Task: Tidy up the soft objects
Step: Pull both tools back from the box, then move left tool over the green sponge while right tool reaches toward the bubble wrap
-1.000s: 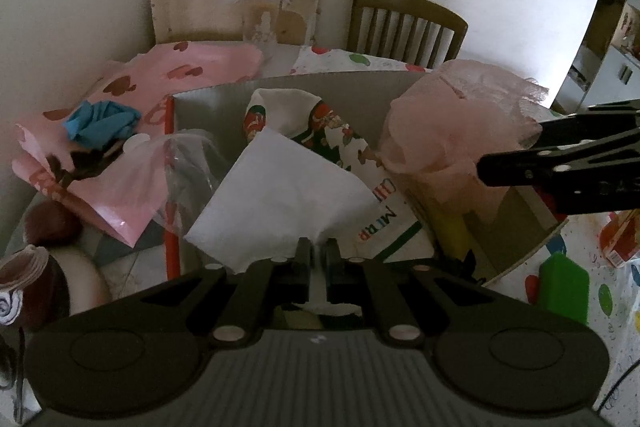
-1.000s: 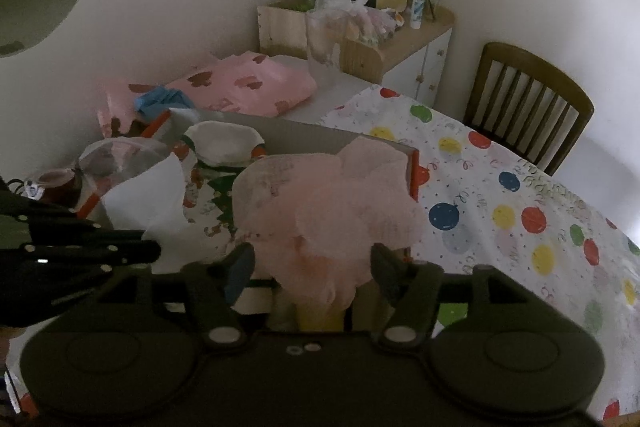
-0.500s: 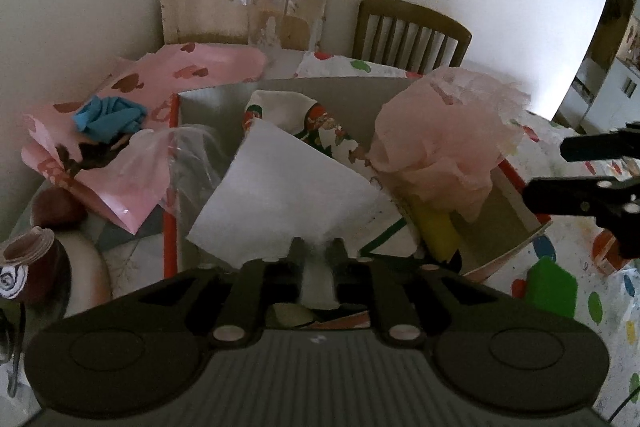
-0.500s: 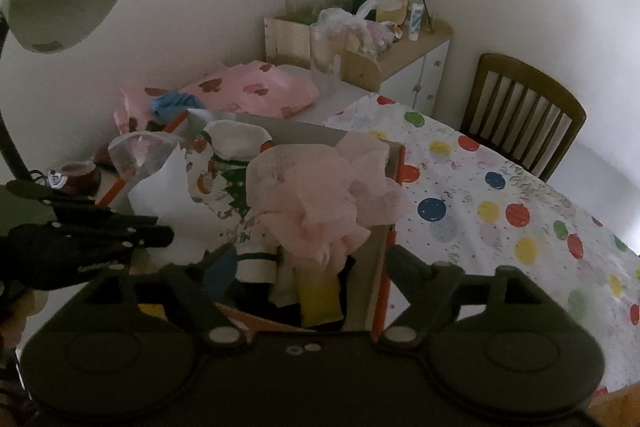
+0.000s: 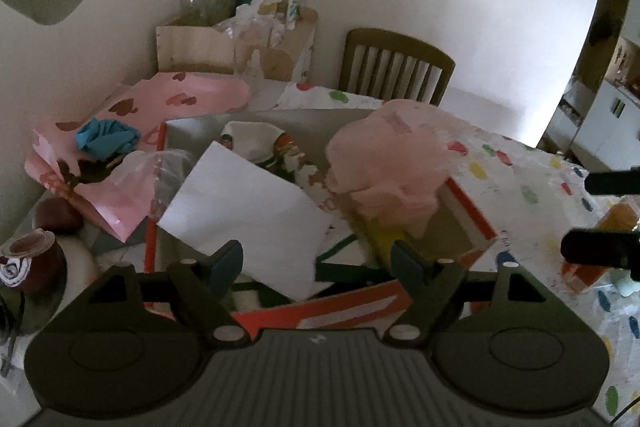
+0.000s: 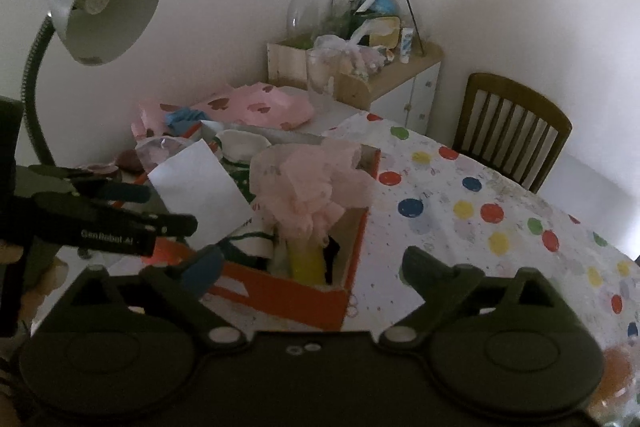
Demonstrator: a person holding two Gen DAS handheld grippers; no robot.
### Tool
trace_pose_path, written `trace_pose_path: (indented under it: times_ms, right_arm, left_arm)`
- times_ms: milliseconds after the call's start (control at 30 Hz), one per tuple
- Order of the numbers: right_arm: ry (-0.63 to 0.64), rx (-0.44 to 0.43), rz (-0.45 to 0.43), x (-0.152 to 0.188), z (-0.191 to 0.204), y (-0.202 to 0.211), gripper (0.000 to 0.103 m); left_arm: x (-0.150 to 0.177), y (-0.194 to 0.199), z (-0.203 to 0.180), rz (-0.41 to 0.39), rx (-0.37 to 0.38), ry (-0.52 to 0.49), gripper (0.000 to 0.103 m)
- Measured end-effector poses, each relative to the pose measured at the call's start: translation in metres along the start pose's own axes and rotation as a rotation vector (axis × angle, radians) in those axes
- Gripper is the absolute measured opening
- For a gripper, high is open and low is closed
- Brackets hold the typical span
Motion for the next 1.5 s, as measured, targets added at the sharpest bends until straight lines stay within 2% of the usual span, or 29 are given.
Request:
trace_pose_path:
  times_ms: [333,467,500,600,733,933,1000,1100,1267,1367,1500]
  right_arm:
    - [-0.06,-0.029,-0.01,0.037,-0.036,0.048,0.101]
    - [-0.106,-0.035,-0.023,0.058,-0.059,0.068,0.101]
    - [-0.119,-0.033,-0.027,0.065,-0.066,0.075,0.101]
    - [-0.143,-0.002,-0.033,0.082,-0.082,0.088,0.101]
    - [-0.172,0.041,-0.022,0.107,-0.108,0.101,0.101]
    - [-0.212,0.106,-0.004,0.129,-0.148,0.116,0.101]
    - [-0.212,0.119,-0.005,0.128,-0.159,0.118,0.101]
    - [-0.22,0.142,-0.008,0.12,-0.179,0.118,0.101]
    - [-0.238,0.159,-0.016,0.098,-0.208,0.108,0.101]
    - [-0.231,0.154,-0.005,0.077,-0.22,0.092,0.101]
    - [-0.22,0.1,0.05,0.043,-0.235,0.056,0.101]
  left_arm:
    - [0.008,0.018,-0.063,-0.04,0.094,-0.037,0.086]
    - [0.013,0.015,-0.091,-0.035,0.138,-0.053,0.086]
    - [0.015,0.014,-0.097,-0.031,0.152,-0.057,0.089]
    - [0.024,0.008,-0.118,-0.021,0.191,-0.073,0.099]
    - [0.034,-0.002,-0.139,-0.019,0.241,-0.079,0.1]
    - [0.045,-0.023,-0.166,-0.006,0.265,-0.099,0.103]
    - [0.049,-0.029,-0.174,-0.006,0.265,-0.135,0.103]
    - [0.055,-0.043,-0.184,0.042,0.286,-0.184,0.103]
    - [0.065,-0.067,-0.191,0.091,0.313,-0.21,0.103]
    - [0.068,-0.079,-0.19,0.097,0.319,-0.231,0.103]
    - [0.071,-0.091,-0.187,0.116,0.326,-0.249,0.103]
Point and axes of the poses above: each gripper's, at about its wrist camera, not at the fingertips, and y roughly against the way its jaws point, z to its left, x to its underside, the point moved 2 cm from there along -y, roughly the way its jaws point, and after that the axes turned 11 degrees about x, right-handed, at the moved point
